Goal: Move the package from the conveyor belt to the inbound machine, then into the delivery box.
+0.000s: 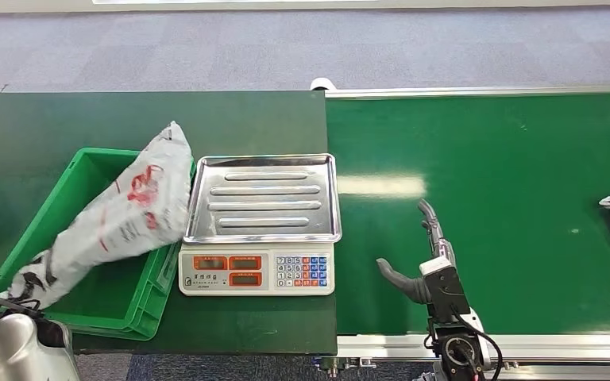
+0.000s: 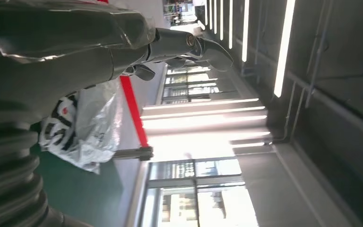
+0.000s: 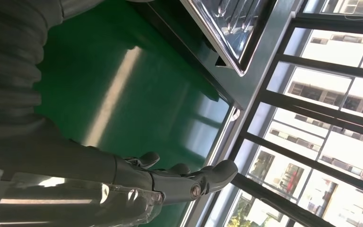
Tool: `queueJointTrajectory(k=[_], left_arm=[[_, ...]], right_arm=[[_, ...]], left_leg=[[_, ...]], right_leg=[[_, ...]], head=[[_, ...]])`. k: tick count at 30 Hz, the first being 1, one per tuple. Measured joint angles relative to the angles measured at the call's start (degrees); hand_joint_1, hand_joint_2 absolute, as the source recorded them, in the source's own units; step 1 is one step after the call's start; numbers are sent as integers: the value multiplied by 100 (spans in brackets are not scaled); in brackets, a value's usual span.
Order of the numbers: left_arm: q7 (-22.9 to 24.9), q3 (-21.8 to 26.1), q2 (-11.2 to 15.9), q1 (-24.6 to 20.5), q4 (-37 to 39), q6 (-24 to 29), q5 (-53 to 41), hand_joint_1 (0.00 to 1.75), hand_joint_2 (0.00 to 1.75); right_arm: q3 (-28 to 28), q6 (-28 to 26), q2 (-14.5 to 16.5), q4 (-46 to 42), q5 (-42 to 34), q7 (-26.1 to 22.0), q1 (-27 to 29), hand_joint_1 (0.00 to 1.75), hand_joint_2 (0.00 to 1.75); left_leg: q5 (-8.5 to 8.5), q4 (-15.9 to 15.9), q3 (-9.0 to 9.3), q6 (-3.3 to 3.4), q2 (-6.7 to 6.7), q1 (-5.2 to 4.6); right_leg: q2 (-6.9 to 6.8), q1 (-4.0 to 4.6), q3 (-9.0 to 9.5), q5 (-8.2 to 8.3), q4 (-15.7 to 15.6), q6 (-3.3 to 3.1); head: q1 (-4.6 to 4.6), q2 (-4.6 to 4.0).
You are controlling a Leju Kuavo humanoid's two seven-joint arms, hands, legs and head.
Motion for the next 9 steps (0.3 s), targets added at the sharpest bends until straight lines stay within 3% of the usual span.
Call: queueJointTrajectory(k=[9], left_arm=[[-1,-155,-131,84,-756,0,103,0,175]], right_arm=[[13,0,0,65,-16,-1,-47,0,175]], left_leg=[[0,0,0,0,1,0]], right_leg=[[0,0,-1,0,0,0]], head=[[-1,0]])
